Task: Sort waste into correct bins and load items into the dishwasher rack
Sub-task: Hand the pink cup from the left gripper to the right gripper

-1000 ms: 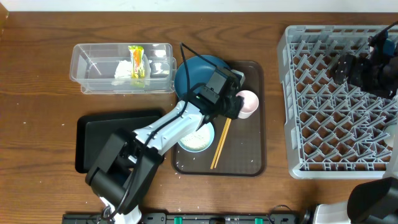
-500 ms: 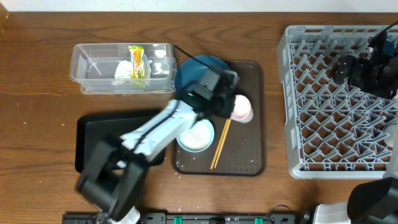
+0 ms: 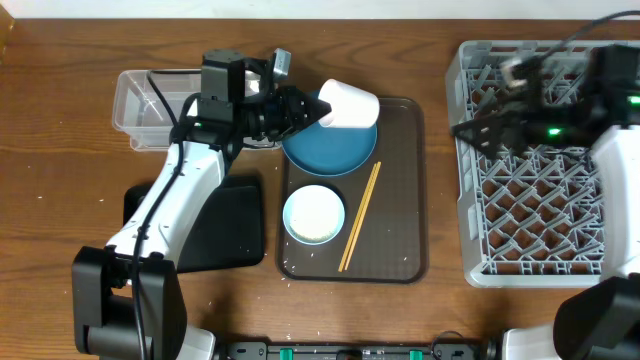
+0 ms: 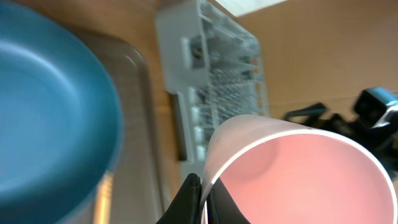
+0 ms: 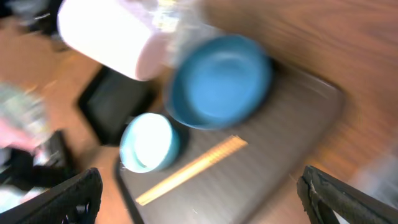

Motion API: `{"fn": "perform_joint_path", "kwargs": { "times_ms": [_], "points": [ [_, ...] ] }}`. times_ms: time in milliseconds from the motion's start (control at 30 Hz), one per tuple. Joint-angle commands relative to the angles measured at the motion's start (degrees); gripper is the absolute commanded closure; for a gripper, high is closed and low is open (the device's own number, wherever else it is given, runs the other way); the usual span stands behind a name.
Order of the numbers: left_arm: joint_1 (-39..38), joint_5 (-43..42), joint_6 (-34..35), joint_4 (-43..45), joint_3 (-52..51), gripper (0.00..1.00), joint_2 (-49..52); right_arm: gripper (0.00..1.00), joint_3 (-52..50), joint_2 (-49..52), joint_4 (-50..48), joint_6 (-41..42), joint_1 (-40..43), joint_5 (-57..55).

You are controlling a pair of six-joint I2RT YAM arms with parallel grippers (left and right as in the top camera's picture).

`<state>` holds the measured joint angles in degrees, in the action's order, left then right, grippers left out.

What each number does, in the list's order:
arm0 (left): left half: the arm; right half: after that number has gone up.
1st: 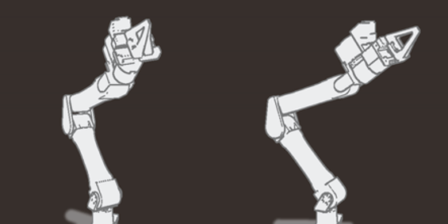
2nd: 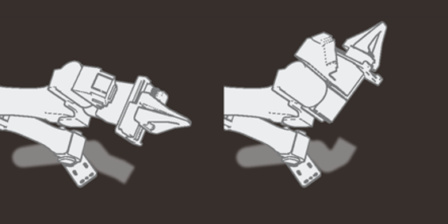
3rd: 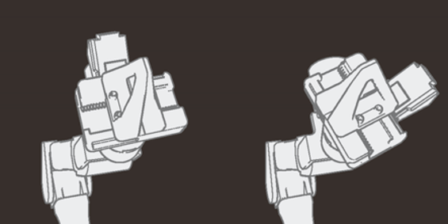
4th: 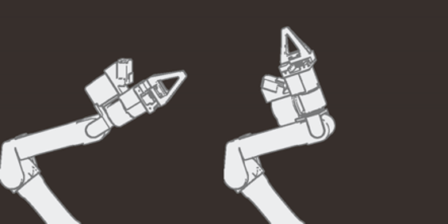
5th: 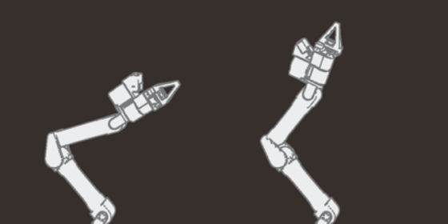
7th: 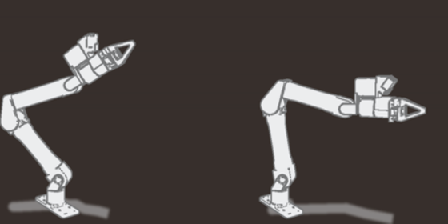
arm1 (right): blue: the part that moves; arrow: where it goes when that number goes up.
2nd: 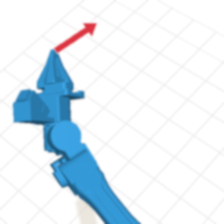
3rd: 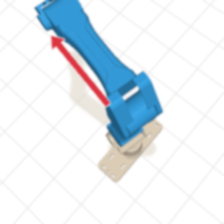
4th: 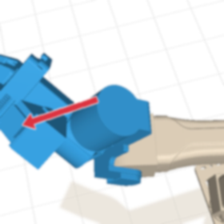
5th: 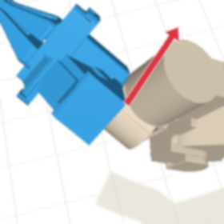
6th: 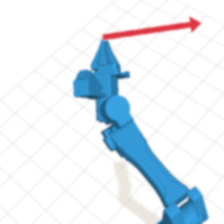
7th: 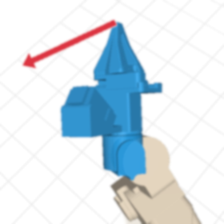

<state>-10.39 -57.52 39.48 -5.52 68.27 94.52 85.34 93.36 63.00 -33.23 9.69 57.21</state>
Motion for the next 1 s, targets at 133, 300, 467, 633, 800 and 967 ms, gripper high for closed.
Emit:
{"fn": "perform_joint_path", "kwargs": {
  "times_ms": [133, 300, 467, 633, 800, 967],
  "points": [
    [-0.87, -12.83, 10.88, 4.74, 0.63, 0.94, 0.52, 0.01, -3.63, 0.09, -6.36, -6.69, -10.62, 10.80],
    [-1.07, -13.97, 12.35, 4.74, 0.63, 0.94, 0.52, 0.01, -3.63, 0.09, -11.10, -6.16, -15.54, 10.95],
    [-1.20, -16.59, 13.81, 4.76, 0.63, 0.94, 0.52, 0.01, -3.63, 0.09, -15.37, -5.14, -18.05, 10.97],
    [-1.20, -17.11, 13.81, 4.76, 0.63, 0.94, 0.52, 0.08, -3.63, 0.09, -17.62, -5.16, -19.78, 10.95],
    [-1.20, -17.97, 14.23, 4.76, 0.63, 0.94, 0.52, 0.15, -3.63, 0.09, -19.10, -5.16, -20.06, 10.95],
    [-1.20, -17.99, 14.23, 4.76, 0.63, 0.94, 0.52, 0.35, -3.63, 0.09, -20.65, -5.14, -20.13, 10.97]
  ]
}}
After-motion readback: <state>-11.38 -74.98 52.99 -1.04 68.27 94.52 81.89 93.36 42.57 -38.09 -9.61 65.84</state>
